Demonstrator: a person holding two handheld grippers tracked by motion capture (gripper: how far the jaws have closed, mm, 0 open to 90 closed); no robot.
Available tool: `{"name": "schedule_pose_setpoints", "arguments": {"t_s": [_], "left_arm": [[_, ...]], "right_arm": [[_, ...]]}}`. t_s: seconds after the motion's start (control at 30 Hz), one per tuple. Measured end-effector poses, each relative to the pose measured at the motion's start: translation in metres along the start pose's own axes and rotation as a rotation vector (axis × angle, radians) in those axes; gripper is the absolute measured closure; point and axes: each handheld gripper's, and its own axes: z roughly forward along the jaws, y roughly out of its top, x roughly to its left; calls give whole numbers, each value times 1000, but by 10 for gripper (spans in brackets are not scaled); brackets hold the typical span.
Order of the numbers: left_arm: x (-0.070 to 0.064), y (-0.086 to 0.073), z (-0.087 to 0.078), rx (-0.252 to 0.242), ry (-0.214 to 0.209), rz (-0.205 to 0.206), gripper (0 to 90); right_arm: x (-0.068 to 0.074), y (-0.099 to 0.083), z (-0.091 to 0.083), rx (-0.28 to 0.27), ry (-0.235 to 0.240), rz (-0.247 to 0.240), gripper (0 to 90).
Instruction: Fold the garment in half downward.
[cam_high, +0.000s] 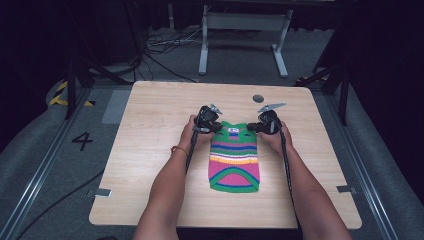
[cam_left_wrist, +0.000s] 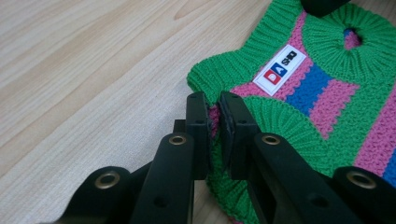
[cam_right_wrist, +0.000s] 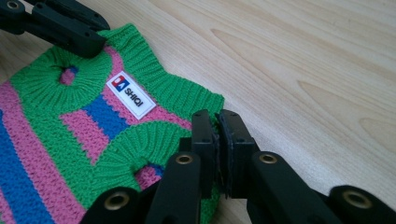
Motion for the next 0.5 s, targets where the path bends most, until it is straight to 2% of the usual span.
{"name": "schedule_pose_setpoints", "arguments": {"t_s": [0.07,0.13,0.2,0.23,0.37,0.43,0.5], "left_arm": [[-1,1,-4,-8,6,3,830],[-1,3,-11,-17,16,19,830],[-2,3,-14,-25,11,20,830],[-3,4,-19,-47,9,18,830],[-12,7,-37,-80,21,76,829],[-15,6,-40,-89,15,75,829],[-21,4,-50,-102,24,111,830]], "right_arm": [[2,2,-3,-15,4,-8,865],[4,6,-12,-53,20,-21,866],[5,7,-14,-60,18,-27,866],[7,9,-17,-66,20,-38,866],[15,13,-34,-107,39,-78,866],[18,12,-39,-119,41,-97,867],[24,11,-50,-139,51,-119,866]]}}
